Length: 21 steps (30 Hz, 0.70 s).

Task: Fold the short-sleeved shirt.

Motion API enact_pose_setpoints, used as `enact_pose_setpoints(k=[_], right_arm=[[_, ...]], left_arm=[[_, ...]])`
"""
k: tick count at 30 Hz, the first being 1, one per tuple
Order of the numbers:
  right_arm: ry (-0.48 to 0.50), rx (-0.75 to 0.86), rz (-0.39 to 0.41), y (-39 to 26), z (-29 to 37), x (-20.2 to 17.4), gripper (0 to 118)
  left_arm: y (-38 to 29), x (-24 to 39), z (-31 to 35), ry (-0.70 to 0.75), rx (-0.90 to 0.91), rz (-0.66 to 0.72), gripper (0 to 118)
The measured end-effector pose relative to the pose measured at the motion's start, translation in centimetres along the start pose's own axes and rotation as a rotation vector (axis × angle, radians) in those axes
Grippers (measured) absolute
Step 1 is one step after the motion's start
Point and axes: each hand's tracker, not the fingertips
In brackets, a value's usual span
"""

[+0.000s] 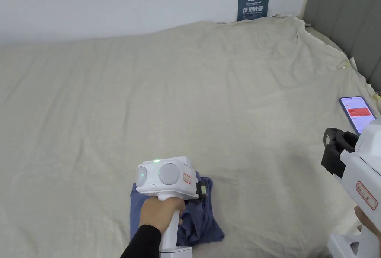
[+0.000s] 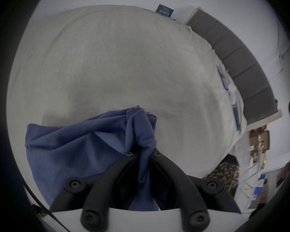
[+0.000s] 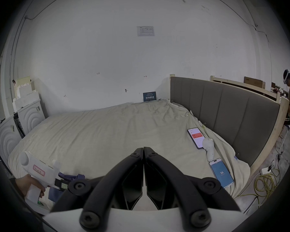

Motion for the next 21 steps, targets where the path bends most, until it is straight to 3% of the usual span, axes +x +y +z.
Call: enact_pose_setpoints(k=[2, 5, 7, 15, 20, 21], right_arm=[[-0.007, -0.001, 0.001, 0.0, 0.1, 0.3, 0], [-0.013, -0.003, -0.001, 0.0, 0.2, 0.4, 0], [-0.015, -0.002, -0.001, 0.0, 0.3, 0.5, 0], [-0.002, 0.003, 0.0, 0.3, 0.4, -0.1, 0], [0.01, 0.01, 0.004, 0.6, 0.4, -0.7, 0], [0.012, 0.011, 0.005, 0.6, 0.5, -0.9, 0]], left_arm=[[-0.3, 0.9, -0.1, 0.005, 0.006, -0.034, 44], [-0.5, 2.2, 0.6, -0.044, 0.008, -0.058, 97], [-0.4, 2.6, 1.8, -0.056, 0.017, -0.061, 113], [-0.8, -0.9, 10.0, -0.073, 0.329, -0.024, 113], [-1.9, -4.1, 10.6, 0.06, 0.398, -0.014, 112], [-2.3, -4.5, 10.5, 0.085, 0.43, -0.003, 107]])
